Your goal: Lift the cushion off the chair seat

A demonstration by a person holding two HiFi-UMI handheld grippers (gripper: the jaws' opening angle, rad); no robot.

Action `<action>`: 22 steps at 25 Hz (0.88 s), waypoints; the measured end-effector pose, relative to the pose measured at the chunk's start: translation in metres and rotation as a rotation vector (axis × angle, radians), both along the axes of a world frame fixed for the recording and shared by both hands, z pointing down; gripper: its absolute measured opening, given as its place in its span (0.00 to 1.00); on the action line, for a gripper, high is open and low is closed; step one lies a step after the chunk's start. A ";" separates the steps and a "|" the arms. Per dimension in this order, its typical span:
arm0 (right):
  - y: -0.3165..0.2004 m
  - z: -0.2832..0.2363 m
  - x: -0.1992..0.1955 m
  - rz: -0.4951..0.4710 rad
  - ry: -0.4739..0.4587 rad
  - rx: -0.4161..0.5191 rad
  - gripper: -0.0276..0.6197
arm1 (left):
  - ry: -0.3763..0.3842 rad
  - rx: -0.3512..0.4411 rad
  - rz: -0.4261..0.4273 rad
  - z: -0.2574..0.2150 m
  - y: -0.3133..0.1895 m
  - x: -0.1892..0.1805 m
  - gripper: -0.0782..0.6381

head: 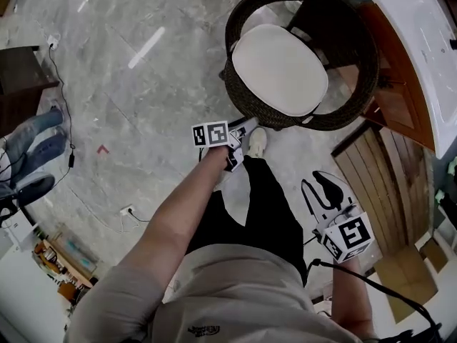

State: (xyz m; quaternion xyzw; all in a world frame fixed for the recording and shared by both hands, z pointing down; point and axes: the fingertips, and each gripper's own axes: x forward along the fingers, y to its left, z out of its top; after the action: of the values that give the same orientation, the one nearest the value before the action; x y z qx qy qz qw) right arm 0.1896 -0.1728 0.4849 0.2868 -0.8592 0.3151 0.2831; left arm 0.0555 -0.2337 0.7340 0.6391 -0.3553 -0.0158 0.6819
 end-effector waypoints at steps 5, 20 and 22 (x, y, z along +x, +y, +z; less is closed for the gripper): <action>-0.015 0.039 0.010 0.000 -0.018 -0.047 0.24 | -0.040 -0.036 -0.051 0.061 -0.035 0.003 0.41; -0.017 0.094 0.028 0.031 -0.028 -0.152 0.24 | -0.070 -0.126 -0.146 0.145 -0.083 -0.003 0.45; -0.017 0.099 0.028 0.036 -0.034 -0.162 0.24 | -0.059 -0.121 -0.148 0.146 -0.089 0.000 0.45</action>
State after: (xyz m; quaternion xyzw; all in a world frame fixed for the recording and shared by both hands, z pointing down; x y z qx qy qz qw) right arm 0.2179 -0.1899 0.5839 0.2729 -0.8304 0.3933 0.2850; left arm 0.0557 -0.3228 0.8805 0.5687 -0.4218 -0.0260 0.7057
